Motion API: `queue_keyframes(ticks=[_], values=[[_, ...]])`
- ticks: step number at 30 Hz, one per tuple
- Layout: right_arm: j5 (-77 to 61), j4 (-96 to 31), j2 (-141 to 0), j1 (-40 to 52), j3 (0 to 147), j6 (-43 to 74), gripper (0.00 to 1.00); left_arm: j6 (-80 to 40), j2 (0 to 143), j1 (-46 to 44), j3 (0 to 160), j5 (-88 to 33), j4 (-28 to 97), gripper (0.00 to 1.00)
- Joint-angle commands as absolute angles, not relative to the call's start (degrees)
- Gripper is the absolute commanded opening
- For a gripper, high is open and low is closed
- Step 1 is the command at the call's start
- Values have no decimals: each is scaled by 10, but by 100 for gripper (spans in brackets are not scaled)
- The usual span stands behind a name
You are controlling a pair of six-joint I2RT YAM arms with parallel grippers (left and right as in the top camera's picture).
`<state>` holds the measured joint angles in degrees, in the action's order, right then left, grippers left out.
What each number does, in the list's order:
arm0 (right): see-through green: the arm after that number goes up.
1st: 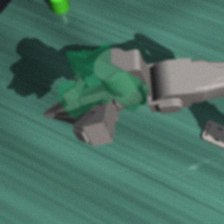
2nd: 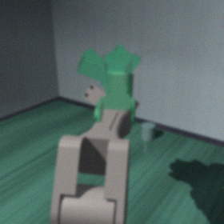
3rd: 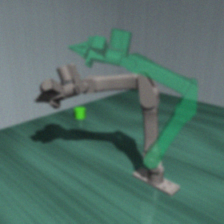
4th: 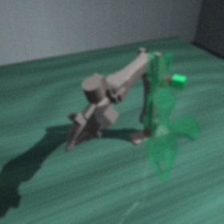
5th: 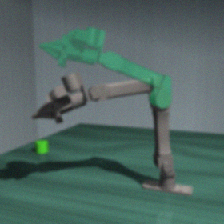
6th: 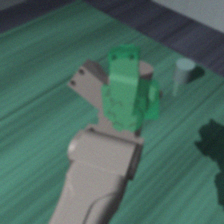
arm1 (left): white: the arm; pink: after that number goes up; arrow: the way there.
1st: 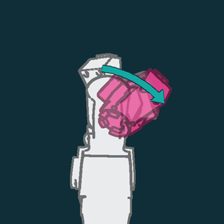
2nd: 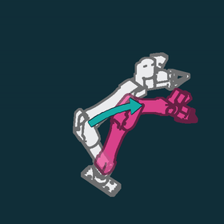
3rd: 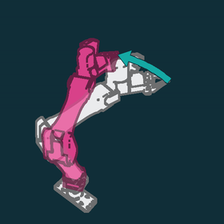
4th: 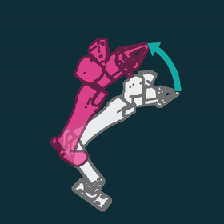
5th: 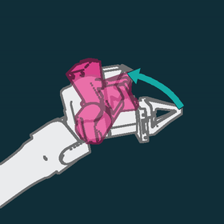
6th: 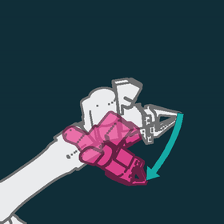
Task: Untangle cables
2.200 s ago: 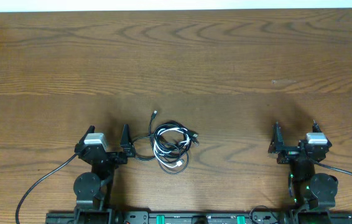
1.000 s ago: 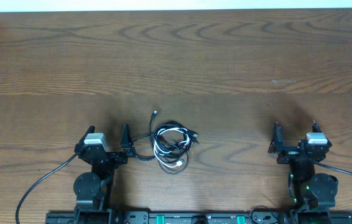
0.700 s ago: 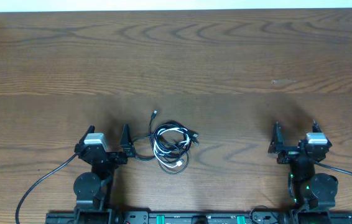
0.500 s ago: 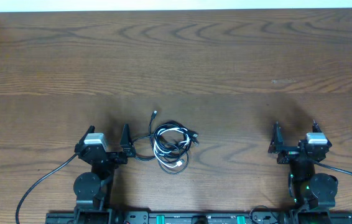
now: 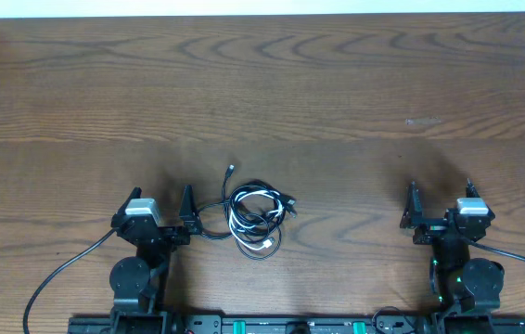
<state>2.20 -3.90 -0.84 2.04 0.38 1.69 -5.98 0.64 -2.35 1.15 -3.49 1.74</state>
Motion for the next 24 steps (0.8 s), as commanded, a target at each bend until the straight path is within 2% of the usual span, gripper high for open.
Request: queue_keyframes(ticks=[1,24], values=[[24,-41,-6,18,3,8,99,-57,6,-23,2,-34,38,100],[24,-41,-6,18,3,8,99,-56,6,-23,2,-29,38,100]])
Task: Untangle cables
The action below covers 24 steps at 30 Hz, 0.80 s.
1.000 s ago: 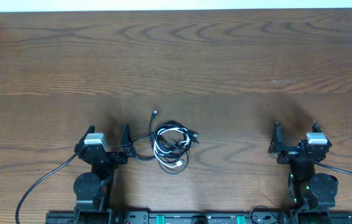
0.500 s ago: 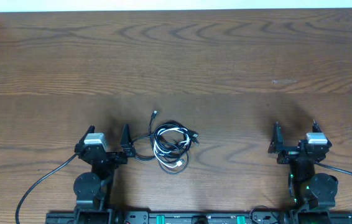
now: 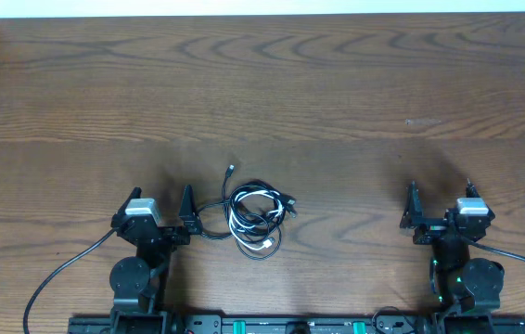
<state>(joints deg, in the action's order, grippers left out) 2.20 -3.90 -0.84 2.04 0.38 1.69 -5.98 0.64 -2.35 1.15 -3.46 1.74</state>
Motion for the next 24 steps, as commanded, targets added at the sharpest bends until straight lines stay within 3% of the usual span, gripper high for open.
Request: queue_keyframes(ticks=[1,24], values=[[24,-41,-6,18,3,8,99,-57,6,-23,2,-29,38,100],[24,-41,-6,18,3,8,99,-75,53,-23,8,-40,39,100]])
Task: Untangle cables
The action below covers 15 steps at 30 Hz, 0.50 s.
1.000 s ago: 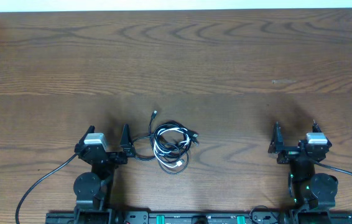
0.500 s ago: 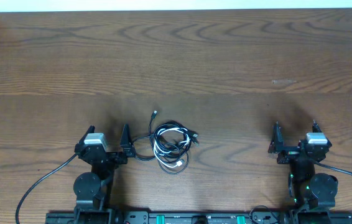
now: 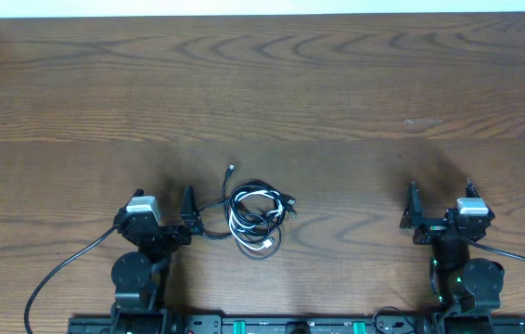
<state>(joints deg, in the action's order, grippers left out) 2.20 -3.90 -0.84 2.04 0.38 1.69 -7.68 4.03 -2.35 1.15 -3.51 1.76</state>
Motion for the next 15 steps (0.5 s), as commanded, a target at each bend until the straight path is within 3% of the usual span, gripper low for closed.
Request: queue_keyframes(ticks=[1,15], values=[[24,-41,-6,18,3,8,99,-74,61,-23,13,-40,39,100],[24,-41,-6,18,3,8,99,-56,257,-23,131,-62,43,100]])
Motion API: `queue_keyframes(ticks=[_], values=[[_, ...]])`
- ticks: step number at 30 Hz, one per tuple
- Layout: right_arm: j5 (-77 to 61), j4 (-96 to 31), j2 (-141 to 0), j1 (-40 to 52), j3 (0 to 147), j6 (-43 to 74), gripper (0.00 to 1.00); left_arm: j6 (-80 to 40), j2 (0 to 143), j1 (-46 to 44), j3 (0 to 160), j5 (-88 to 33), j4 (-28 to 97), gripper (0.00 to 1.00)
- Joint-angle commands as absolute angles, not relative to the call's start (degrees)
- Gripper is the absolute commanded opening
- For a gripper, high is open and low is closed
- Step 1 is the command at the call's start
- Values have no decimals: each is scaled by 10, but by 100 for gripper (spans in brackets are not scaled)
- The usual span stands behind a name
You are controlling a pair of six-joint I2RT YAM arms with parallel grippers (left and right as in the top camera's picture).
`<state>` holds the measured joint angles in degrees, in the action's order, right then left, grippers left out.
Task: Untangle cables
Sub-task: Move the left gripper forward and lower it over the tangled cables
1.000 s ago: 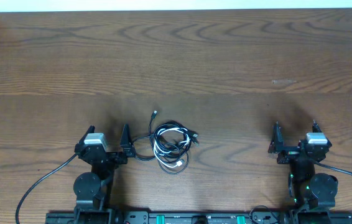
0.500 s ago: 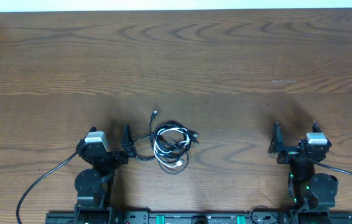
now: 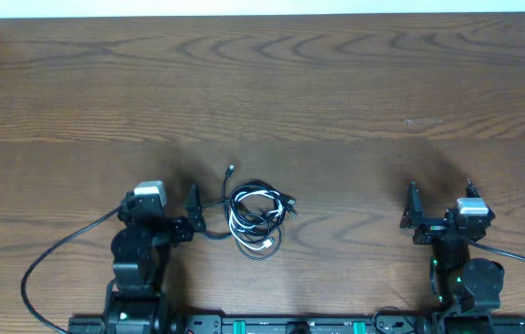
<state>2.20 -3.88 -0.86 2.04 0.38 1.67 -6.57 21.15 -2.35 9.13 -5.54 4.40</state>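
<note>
A tangled bundle of black and white cables [image 3: 258, 219] lies on the wooden table [image 3: 337, 83], at the near middle left. One thin black end [image 3: 230, 171] trails up and away from the bundle. My left gripper [image 3: 162, 199] is open just left of the bundle, and its right finger [image 3: 191, 199] is close to a black loop. My right gripper [image 3: 441, 193] is open and empty at the near right, far from the cables.
Each arm's own black supply cable [image 3: 54, 269] curves off its base at the near edge. The rail that carries the arm bases [image 3: 281, 325] runs along the bottom. A pale wall strip [image 3: 244, 7] borders the table's far edge.
My left arm has shifted a little forward and to the right, so its gripper is nearer the bundle. The cables and the right arm have not moved.
At the first two moments both arms rested open at the near edge with the bundle between them. Then the left arm had shifted slightly. Now it is further forward, beside the bundle. The cables lie as before.
</note>
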Motion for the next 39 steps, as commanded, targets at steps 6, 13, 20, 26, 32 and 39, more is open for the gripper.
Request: queue_keyframes(ticks=[6,13,20,26,32,39], values=[[24,-41,-6,18,3,8,99,-56,346,-23,178,-66,44,100],[24,-41,-6,18,3,8,99,-56,384,-23,205,-69,60,100],[24,-41,-6,18,3,8,99,-41,384,-23,212,-70,75,100],[24,-41,-6,18,3,8,99,1,385,-23,270,-70,150,100],[24,-41,-6,18,3,8,99,8,385,-23,289,-69,181,100],[24,-41,-6,18,3,8,99,9,385,-23,290,-69,220,100]])
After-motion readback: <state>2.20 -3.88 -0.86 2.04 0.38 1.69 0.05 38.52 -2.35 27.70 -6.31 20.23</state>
